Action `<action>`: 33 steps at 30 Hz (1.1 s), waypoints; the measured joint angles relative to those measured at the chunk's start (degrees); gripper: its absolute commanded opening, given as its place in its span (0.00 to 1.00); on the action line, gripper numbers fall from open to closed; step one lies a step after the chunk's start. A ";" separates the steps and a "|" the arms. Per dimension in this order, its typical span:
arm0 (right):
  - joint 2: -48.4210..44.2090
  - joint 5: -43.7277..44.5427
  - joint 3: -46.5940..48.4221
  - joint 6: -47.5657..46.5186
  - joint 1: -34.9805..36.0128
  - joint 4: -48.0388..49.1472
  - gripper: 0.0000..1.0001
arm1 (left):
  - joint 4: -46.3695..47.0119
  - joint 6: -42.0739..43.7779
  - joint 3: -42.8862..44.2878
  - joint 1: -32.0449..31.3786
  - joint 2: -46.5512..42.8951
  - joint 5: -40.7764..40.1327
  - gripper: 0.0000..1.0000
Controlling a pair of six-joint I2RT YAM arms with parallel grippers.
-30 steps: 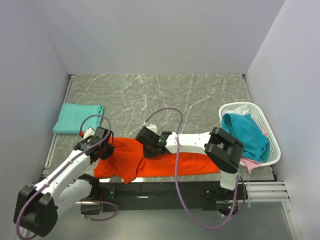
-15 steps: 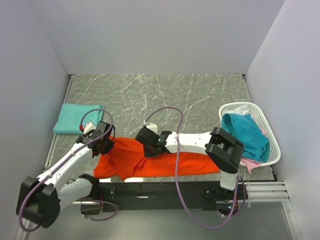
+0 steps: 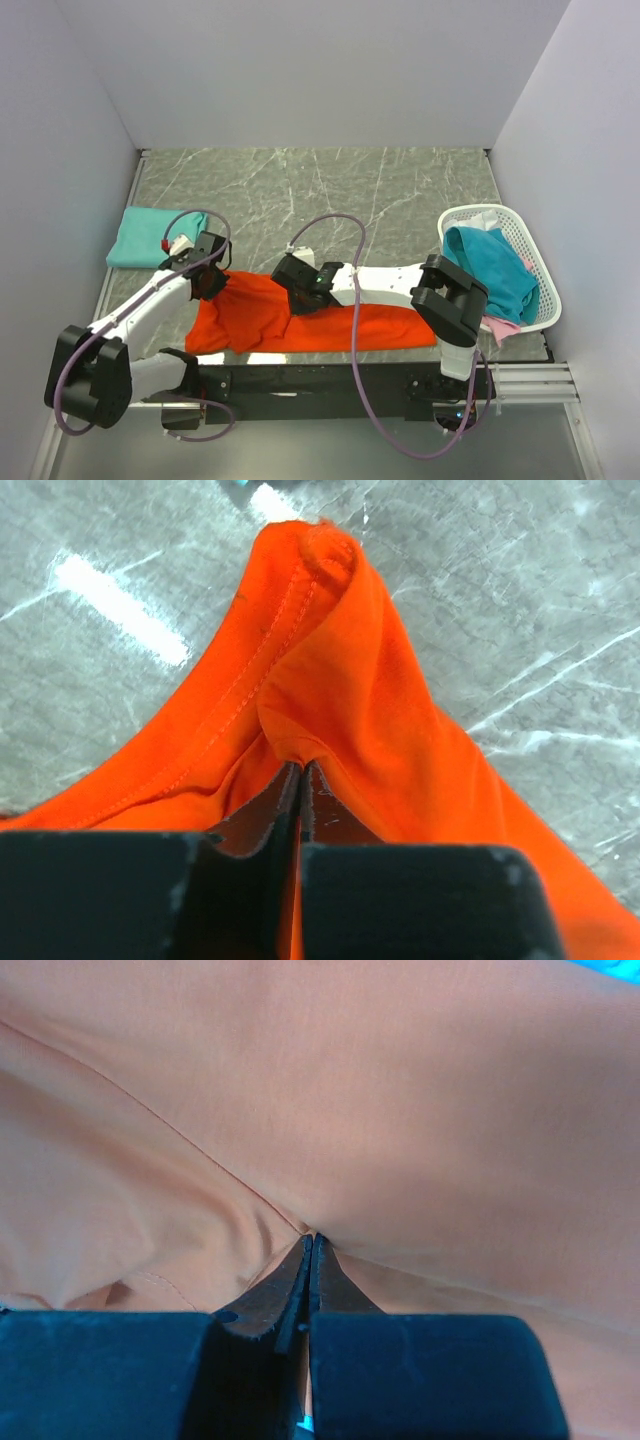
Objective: Fold and stack the t-shirts
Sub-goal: Fold the tshirt
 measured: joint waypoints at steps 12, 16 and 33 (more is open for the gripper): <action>-2.36 0.59 -0.02 -0.09 0.00 -2.12 0.05 | -3.19 -1.20 1.79 0.87 0.26 -2.51 0.87; -6.12 1.36 -0.79 -0.13 0.00 -3.13 0.23 | -5.18 -1.62 1.79 0.87 -6.36 -2.03 1.00; -10.23 -9.38 -3.63 -3.21 2.62 1.97 0.47 | 7.21 -1.03 -13.77 -0.24 -15.65 18.45 1.00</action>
